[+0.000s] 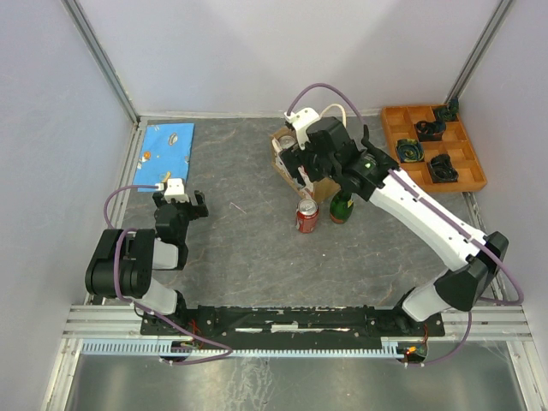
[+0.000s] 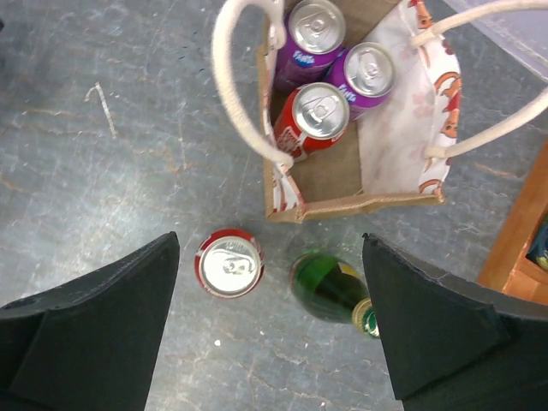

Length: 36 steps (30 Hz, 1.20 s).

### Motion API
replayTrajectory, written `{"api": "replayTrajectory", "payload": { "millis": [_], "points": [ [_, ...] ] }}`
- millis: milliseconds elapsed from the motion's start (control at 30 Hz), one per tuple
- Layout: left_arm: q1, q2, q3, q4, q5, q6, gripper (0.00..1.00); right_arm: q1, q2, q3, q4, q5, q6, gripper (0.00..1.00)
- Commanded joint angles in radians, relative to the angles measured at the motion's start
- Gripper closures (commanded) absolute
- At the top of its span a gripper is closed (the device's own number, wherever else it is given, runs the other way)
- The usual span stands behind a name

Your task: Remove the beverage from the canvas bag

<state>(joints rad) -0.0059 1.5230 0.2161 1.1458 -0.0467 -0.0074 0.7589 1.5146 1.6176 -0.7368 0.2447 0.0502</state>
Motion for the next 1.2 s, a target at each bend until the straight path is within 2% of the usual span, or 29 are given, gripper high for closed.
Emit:
{"api": "replayTrajectory", "payload": {
  "millis": [0,33,167,333,533,767,1167],
  "points": [
    [0.003,-0.002,0.020,0.032,0.003,-0.009,0.01,-0.047,0.072,0.076,0.045,0.069,-0.018,0.05],
    [0.002,-0.003,0.020,0.032,0.004,-0.009,0.01,-0.061,0.093,0.101,0.047,0.077,-0.015,0.01],
    [0.004,-0.002,0.020,0.031,0.004,-0.009,0.01,-0.139,0.168,0.187,0.080,0.097,0.020,0.01],
    [0.003,-0.002,0.020,0.032,0.004,-0.009,0.01,-0.219,0.288,0.315,0.085,0.047,0.078,0.01],
    [0.002,-0.003,0.020,0.031,0.003,-0.009,0.01,-0.241,0.445,0.452,0.035,-0.005,0.086,0.03],
    [0.003,-0.003,0.020,0.031,0.004,-0.009,0.01,-0.246,0.557,0.472,0.028,-0.075,0.119,0.06],
    [0.003,-0.002,0.020,0.032,0.003,-0.009,0.01,-0.246,0.651,0.463,0.009,-0.150,0.168,0.07]
  ]
}}
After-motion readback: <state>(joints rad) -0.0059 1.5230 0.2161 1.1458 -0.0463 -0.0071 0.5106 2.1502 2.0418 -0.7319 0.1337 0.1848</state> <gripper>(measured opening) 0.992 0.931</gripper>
